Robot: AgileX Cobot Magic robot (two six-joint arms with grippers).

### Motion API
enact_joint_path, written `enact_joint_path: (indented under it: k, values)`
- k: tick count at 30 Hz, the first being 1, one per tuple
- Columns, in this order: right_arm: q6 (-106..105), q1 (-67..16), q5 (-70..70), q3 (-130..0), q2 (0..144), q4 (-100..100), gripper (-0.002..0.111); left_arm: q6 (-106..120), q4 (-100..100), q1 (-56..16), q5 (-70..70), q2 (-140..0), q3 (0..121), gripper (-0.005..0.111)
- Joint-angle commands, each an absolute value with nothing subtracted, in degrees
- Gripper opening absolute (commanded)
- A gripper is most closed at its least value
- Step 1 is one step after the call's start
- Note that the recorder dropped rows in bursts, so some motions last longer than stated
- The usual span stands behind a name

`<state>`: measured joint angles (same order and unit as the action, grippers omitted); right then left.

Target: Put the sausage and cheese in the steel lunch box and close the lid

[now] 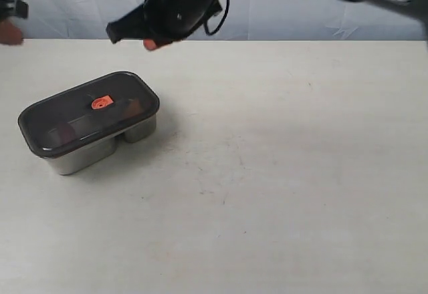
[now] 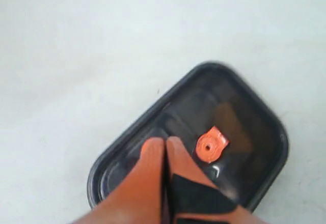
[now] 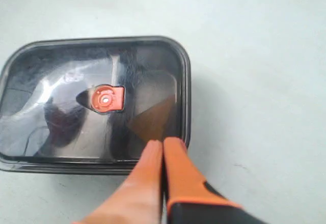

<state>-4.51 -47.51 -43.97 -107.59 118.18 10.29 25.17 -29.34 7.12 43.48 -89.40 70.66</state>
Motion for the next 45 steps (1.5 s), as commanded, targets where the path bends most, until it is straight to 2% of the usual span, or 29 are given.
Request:
enact_joint_path:
  k: [1,7,14,21,30,32,36,41,45]
  values:
    - [-4.20,-47.31,-44.71,-100.38,107.34,6.62,-0.001,28.68,-31.75,7.39,39.57,-72.51,67.51,0.000]
    - [-2.86,-47.31,-36.73,-77.45,86.67,6.48,-0.001,28.68,-29.84,7.39,34.91,-51.05,59.00,0.000]
    - [-1.13,-47.31,-29.32,-54.43,64.59,6.73,-0.001,27.06,-32.54,6.76,37.25,-36.88,50.66,0.000]
    - [-1.13,-47.42,-40.93,-50.03,53.62,7.78,-0.001,25.66,-33.77,6.76,44.73,-31.35,49.19,0.000]
    - [-1.86,-46.87,-38.49,-50.03,47.83,5.79,-0.001,25.66,-33.69,6.76,44.73,-30.59,49.19,0.000]
    - [-1.88,-43.64,-34.74,-50.03,45.66,3.78,-0.001,25.66,-33.29,6.76,44.87,-30.59,49.19,0.000]
    - [-1.88,-30.38,-24.84,-46.33,42.06,2.14,-0.001,25.66,-32.03,6.76,44.98,-30.59,49.19,0.000]
    - [-1.88,-15.00,-5.89,-33.41,34.86,4.18,-0.001,25.66,-32.03,6.76,44.98,-30.59,49.19,0.000]
    - [-1.77,-7.59,-3.15,-23.49,26.69,6.30,-0.001,25.66,-32.03,6.76,44.98,-30.59,49.19,0.000]
